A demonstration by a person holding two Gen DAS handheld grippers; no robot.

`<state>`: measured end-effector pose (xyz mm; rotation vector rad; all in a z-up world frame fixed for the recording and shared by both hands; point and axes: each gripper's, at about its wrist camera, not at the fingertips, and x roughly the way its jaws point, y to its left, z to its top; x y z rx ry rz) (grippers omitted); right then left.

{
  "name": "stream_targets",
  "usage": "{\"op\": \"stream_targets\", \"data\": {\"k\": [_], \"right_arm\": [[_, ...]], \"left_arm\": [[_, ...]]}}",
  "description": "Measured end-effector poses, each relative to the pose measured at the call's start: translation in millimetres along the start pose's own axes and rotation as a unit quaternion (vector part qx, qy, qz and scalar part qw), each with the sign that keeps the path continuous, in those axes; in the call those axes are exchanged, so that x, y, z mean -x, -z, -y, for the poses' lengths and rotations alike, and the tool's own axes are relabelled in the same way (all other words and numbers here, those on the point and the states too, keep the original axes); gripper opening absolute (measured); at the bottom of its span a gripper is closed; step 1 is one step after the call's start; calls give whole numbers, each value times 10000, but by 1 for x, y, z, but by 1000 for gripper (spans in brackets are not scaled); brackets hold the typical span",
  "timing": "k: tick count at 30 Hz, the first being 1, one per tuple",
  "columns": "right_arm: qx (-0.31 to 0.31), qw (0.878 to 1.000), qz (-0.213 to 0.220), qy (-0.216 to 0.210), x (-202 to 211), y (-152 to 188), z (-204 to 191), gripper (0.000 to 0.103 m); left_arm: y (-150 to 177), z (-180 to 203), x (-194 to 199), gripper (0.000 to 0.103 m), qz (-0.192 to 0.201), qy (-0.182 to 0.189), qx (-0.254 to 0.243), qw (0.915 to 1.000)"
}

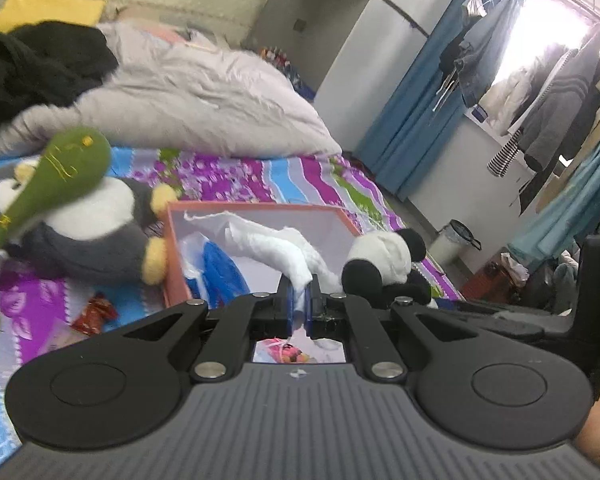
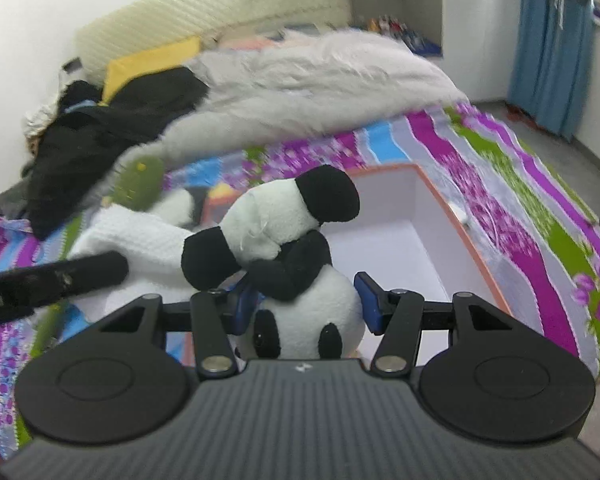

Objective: Organize soft objects
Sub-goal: 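Carry the tissue with the left tool while the right tool carries the panda over the box, then open the left tool to drop the tissue while the right tool releases the panda into the box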

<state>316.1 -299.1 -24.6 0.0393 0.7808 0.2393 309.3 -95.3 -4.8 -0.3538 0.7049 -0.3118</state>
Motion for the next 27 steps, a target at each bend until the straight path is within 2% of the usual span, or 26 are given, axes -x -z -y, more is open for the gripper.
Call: {"op": "stream_targets", "data": {"k": [7, 13, 17, 23, 25, 26, 27], "right_arm": [[-141, 9986, -505, -28, -38, 20, 31, 56], [-321, 9954, -898, 26, -65, 46, 51, 57], [-355, 9938, -1058, 15, -73, 59, 56, 57], [-357, 9937, -1058, 58, -71, 60, 58, 58], [-379, 9937, -1048, 72, -69, 57, 59, 59], [-377, 9940, -1023, 94, -67, 55, 60, 63], [-386, 9946, -961, 105, -64, 53, 60, 75]], "left_arm": [[6, -7, -59, 7, -597, -16, 96, 9982], [29, -11, -98, 7, -1146, -119, 23, 9933], [38, -15, -117, 7, -1316, -172, 45, 9911], [38, -16, -118, 8, -1366, -215, 86, 9904], [37, -16, -114, 13, -1414, -218, 139, 9896], [36, -16, -111, 23, -1408, -226, 163, 9896], [36, -16, -107, 32, -1390, -251, 158, 9899]]}}
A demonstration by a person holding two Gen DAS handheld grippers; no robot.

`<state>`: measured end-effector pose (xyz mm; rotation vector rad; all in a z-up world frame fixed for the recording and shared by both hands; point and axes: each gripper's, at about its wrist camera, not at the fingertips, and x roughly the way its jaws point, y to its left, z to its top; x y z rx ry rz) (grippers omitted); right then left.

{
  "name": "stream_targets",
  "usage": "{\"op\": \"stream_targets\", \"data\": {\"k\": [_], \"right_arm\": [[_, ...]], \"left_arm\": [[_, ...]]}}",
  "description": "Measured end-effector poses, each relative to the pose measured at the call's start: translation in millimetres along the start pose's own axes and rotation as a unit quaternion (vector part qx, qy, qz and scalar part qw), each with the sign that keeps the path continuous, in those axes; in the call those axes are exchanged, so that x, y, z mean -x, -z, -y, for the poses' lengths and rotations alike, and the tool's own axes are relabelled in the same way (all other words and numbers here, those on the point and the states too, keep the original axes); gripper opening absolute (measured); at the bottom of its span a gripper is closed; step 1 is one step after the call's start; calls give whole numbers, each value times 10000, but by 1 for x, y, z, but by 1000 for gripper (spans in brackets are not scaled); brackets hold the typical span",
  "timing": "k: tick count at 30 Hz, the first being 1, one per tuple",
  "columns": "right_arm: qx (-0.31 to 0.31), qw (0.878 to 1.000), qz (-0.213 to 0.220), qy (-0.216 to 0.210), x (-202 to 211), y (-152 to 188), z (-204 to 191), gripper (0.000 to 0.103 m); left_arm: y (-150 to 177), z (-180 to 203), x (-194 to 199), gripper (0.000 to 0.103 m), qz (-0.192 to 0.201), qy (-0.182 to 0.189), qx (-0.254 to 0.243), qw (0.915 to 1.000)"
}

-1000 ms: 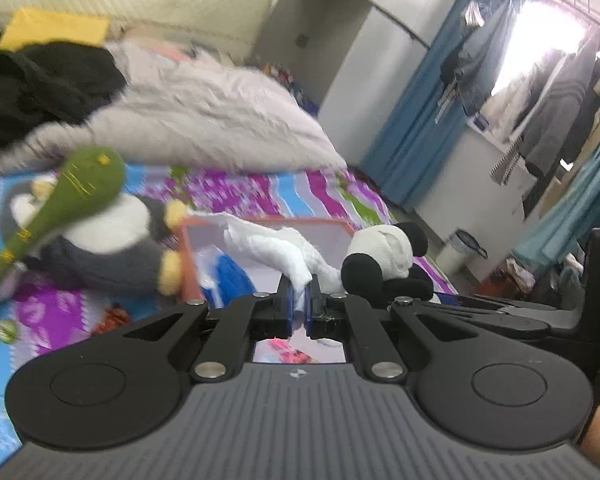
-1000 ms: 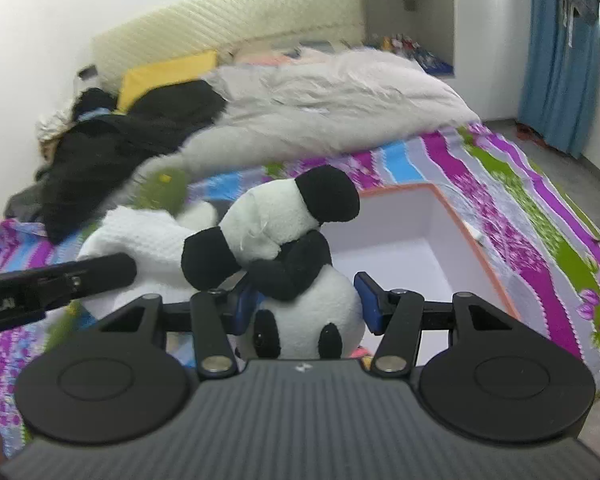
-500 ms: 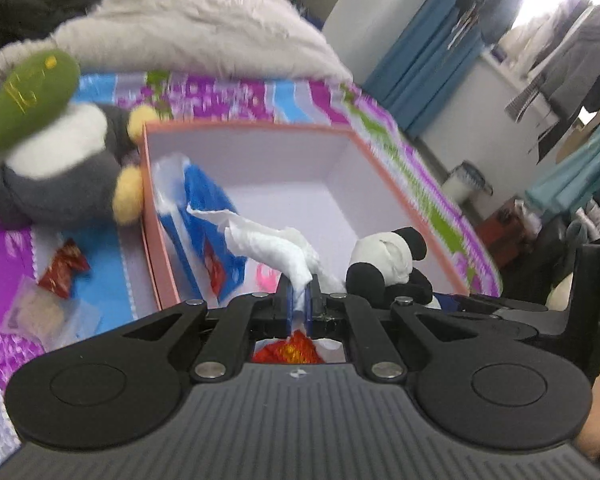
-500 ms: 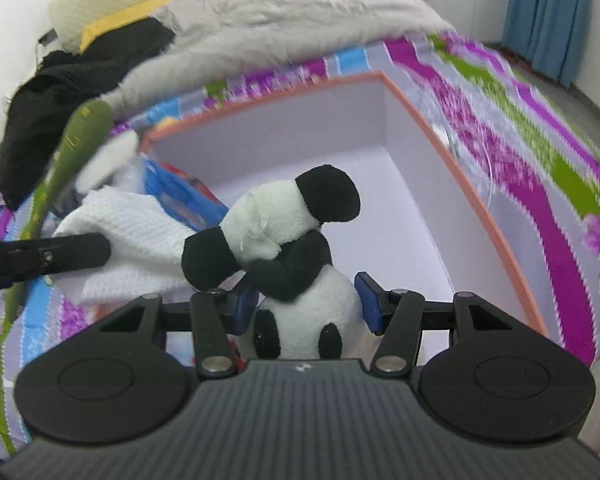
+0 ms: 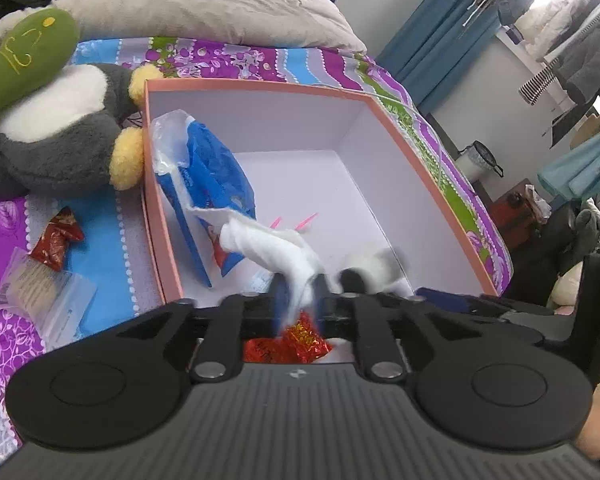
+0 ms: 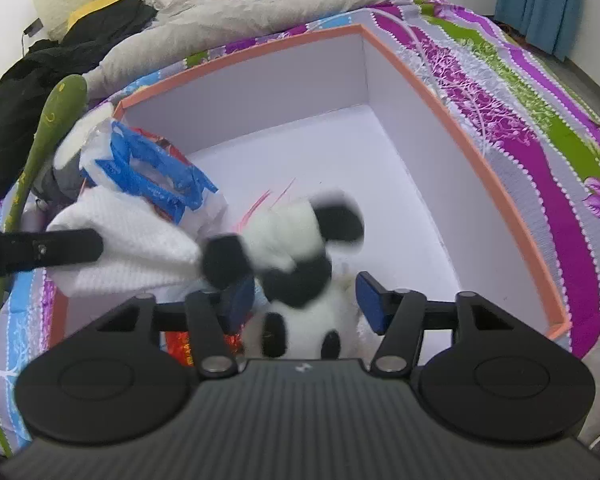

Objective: Organize soft objects
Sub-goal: 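Open the left tool to drop the tissue while the right tool releases the panda into the box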

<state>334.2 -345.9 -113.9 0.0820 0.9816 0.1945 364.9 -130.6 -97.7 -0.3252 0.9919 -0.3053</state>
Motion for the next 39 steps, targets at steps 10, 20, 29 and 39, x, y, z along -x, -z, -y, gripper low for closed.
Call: {"op": "stream_targets", "data": {"k": [10, 20, 29, 39], "right_arm": [[115, 9970, 743, -164, 54, -6, -19, 82], [403, 9879, 1376, -593, 104, 5, -64, 82], [584, 9811, 1525, -1040, 123, 34, -105, 82], [618, 9801, 1506, -1132, 131, 62, -141, 82]], "left_arm": [[7, 3, 65, 34, 730, -132, -174, 9971], [33, 0, 139, 34, 1514, -451, -429, 9865], [72, -29, 187, 34, 1894, -708, -294, 9789], [113, -60, 214, 36, 1978, -904, -38, 9761]]}}
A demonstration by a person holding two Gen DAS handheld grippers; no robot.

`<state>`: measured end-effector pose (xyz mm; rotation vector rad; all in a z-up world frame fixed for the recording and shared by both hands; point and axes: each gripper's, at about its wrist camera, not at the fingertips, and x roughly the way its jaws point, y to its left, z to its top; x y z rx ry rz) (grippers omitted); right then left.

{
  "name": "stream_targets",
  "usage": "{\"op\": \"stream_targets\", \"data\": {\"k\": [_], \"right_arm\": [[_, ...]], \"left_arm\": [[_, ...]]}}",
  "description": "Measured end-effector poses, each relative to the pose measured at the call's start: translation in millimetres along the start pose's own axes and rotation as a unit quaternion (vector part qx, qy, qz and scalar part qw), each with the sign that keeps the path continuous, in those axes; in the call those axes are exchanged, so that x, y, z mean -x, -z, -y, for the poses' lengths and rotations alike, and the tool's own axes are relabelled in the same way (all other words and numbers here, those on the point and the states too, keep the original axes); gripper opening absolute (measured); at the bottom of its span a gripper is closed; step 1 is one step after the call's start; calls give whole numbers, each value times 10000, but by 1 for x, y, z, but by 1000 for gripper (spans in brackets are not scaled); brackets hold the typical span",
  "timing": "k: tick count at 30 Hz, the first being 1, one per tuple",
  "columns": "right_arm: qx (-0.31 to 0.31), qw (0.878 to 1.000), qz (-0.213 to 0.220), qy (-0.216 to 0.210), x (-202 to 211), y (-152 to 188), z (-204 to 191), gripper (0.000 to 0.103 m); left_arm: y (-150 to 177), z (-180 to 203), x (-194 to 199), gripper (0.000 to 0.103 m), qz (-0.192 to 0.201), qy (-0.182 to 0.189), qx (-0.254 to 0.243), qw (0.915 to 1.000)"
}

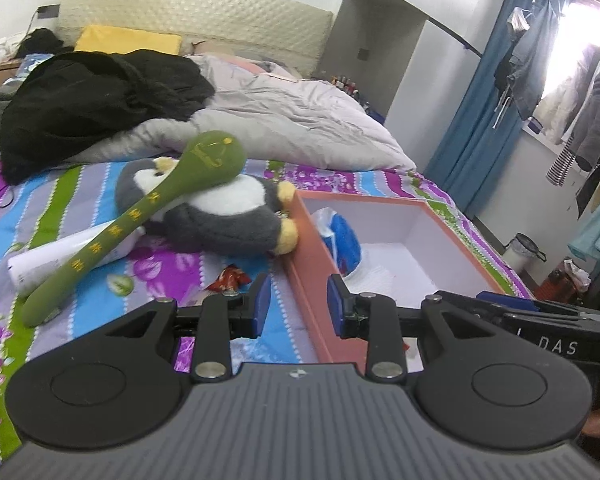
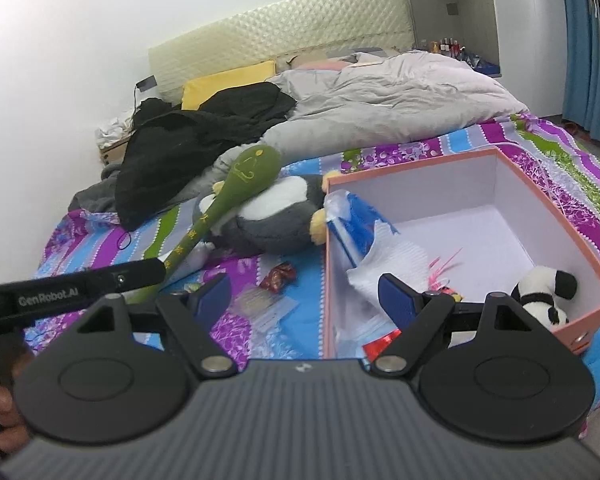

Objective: Organize soft objects
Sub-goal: 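Open the left tool to drop the tissue while the right tool releases the panda into the box, then move both tools back toward the clear packet and candy wrapper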

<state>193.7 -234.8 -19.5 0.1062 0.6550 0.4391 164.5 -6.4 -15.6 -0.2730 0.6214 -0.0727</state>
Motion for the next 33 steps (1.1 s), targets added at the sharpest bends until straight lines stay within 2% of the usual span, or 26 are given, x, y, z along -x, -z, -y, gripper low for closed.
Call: {"op": "stream_targets", "data": {"k": [10, 18, 23, 26, 33], "right_arm": [[-25, 9997, -211, -145, 4, 27, -32, 82], [-76, 9986, -427, -289, 3, 46, -48, 82], [-20, 9984, -484, -298, -12, 46, -57, 82], [-61, 9980, -542, -326, -26, 42, -59, 82], [-61, 9975, -630, -308, -71, 32, -66, 82]], "left_arm": [[27, -28, 17, 41, -52, -208, 220, 9995], [63, -49, 21, 42, -304, -252, 465, 9981], [70, -59, 7, 43, -419, -290, 556, 9971], [68, -65, -5, 50, -437, -311, 519, 9972], [64, -81, -44, 50, -579, -257, 484, 9968]]}}
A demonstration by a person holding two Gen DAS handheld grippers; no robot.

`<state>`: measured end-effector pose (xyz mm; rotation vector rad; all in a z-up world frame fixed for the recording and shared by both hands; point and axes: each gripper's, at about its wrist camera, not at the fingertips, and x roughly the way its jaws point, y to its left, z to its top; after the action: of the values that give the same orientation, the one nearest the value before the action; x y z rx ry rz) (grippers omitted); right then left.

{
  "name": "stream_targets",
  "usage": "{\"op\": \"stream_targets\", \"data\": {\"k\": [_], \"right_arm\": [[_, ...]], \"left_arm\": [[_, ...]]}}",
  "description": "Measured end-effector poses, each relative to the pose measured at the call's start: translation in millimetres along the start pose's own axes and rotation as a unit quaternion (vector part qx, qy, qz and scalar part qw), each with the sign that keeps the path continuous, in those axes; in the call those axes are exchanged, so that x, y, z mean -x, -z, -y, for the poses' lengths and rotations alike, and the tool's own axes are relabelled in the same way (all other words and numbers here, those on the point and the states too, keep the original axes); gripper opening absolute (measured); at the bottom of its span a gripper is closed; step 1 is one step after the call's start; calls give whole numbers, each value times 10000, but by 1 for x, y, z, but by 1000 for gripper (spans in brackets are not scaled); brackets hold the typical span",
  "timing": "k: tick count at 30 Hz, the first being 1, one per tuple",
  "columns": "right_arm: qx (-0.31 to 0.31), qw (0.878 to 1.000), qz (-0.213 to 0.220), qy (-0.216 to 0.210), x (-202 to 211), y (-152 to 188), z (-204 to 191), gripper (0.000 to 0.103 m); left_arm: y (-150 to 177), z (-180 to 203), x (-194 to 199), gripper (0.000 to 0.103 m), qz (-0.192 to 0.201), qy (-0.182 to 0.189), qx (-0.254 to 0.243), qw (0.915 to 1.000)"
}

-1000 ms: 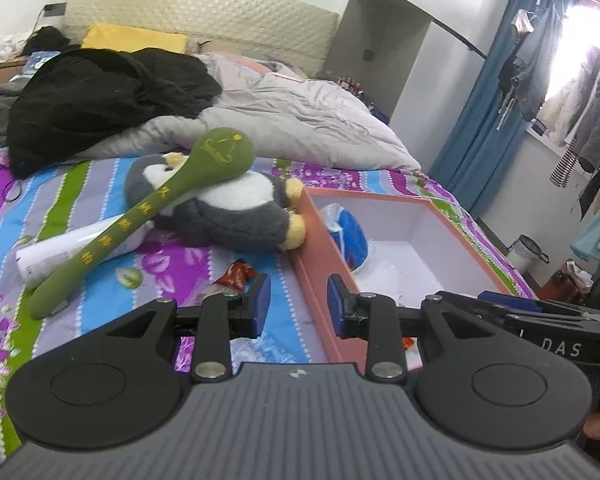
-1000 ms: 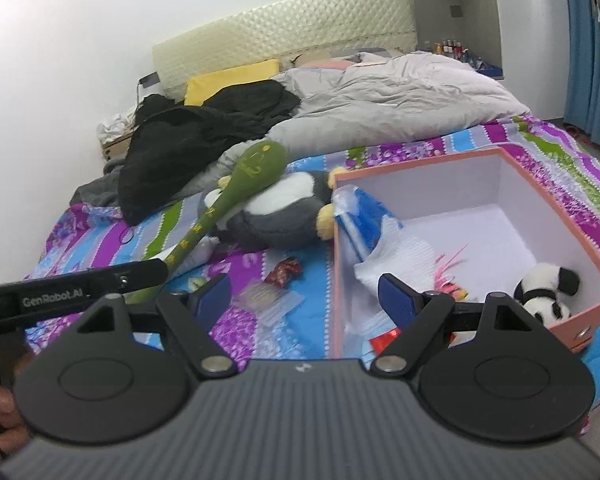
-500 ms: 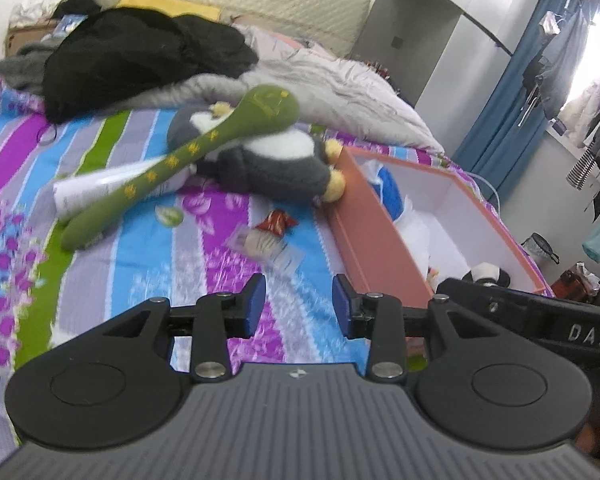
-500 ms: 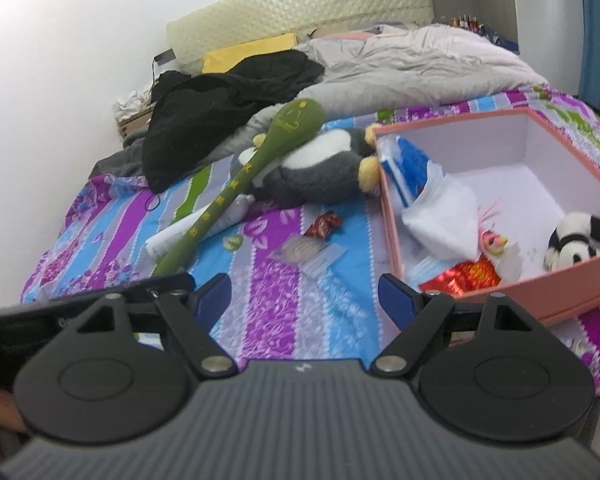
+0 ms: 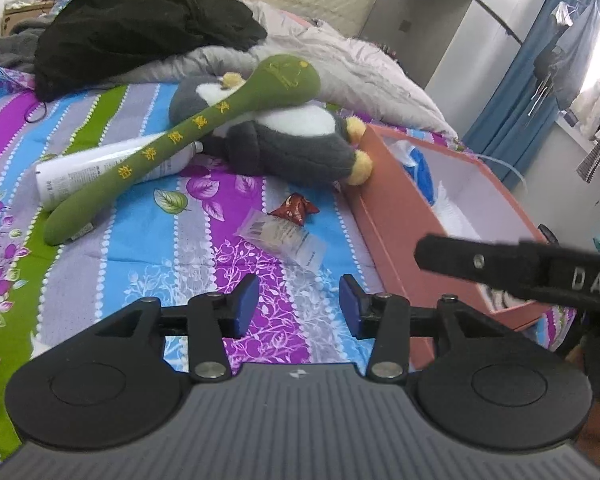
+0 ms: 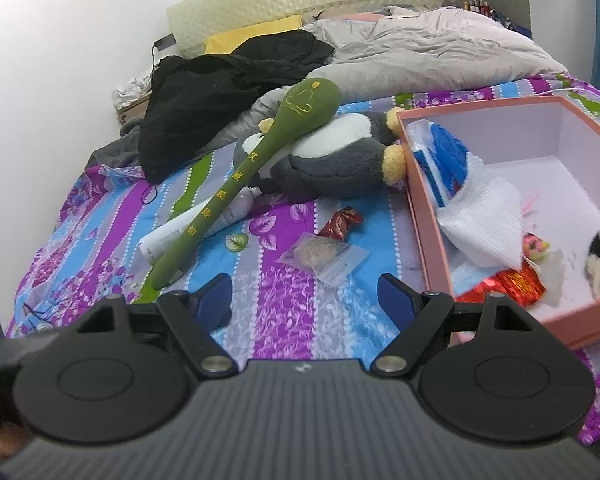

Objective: Organize soft objects
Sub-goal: 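Move both tools back toward the clear packet and candy wrapper, then grasp the clear packet with the left tool while the right tool grasps the candy wrapper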

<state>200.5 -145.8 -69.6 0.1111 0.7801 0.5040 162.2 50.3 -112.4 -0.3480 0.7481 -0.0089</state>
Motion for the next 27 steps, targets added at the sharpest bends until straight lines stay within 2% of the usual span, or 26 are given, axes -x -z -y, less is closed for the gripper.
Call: {"op": "stream_targets", "data": {"k": [10, 15, 17, 22, 27], "right_arm": [[-162, 9996, -232, -30, -71, -17, 13, 69], [-14, 9995, -310, 21, -104, -21, 11, 63], [-2, 9994, -323, 99, -117, -23, 12, 62], [-270, 9986, -452, 112, -147, -29, 19, 54], [-606, 9964, -560, 184, -174, -35, 30, 54]], "left_arm": [[-16, -24, -76, 52, -181, 105, -117, 9997], [-22, -33, -114, 65, -148, 160, -109, 9997], [-24, -37, -130, 65, -266, 142, -144, 9994], [-28, -43, -152, 66, -231, 224, -162, 9994], [-33, -48, -168, 66, -260, 295, -183, 9991]]}}
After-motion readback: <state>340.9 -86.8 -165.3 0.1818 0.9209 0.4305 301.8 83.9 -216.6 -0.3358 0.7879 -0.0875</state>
